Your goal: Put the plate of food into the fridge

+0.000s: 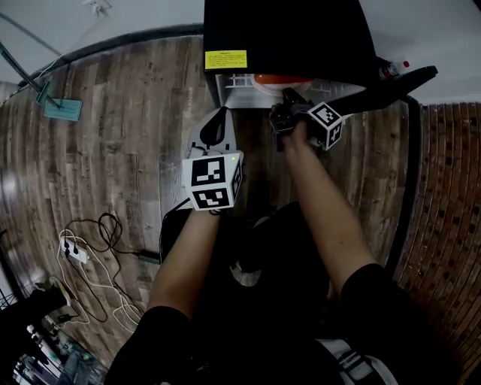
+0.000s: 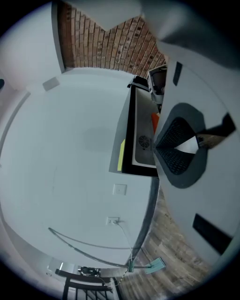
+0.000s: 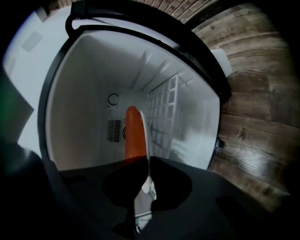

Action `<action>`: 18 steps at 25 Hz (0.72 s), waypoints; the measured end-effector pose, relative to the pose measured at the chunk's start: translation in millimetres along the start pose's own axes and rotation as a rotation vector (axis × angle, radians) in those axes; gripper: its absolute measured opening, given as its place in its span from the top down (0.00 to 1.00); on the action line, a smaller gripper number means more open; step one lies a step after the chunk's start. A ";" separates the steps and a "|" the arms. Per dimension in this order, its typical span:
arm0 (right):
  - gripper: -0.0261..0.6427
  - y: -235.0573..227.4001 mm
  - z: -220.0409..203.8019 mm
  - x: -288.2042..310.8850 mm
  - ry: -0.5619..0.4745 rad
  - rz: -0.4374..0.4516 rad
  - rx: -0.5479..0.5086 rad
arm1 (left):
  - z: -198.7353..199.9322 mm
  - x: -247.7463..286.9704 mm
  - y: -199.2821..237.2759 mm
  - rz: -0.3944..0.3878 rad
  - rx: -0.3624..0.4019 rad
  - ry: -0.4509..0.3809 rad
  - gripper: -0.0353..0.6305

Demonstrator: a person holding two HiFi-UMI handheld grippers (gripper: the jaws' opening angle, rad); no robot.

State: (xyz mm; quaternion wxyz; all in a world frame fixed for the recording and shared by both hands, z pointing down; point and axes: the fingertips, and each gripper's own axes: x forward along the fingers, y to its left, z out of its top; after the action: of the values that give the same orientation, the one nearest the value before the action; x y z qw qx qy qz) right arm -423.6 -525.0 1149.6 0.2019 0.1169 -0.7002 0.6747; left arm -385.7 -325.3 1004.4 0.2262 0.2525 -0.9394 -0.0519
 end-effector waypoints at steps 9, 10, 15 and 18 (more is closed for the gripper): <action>0.92 -19.6 6.8 28.4 -0.030 -0.087 0.023 | -19.5 30.3 0.8 -0.023 0.016 -0.007 0.95; 0.92 -20.9 8.1 29.5 -0.031 -0.096 0.020 | -19.4 32.4 0.2 -0.026 0.015 -0.005 0.95; 0.80 -31.0 18.9 25.7 -0.085 -0.211 -0.102 | -19.3 31.8 -1.7 -0.034 0.017 0.017 0.95; 0.70 -32.3 28.3 12.7 -0.141 -0.244 -0.135 | -15.4 28.2 -1.9 -0.034 0.017 0.042 0.95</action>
State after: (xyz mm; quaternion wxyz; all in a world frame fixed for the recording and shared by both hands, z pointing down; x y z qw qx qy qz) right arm -424.4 -553.7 1184.0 0.2404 0.2344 -0.7370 0.5866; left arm -399.6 -340.7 1029.0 0.2427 0.2716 -0.9303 -0.0425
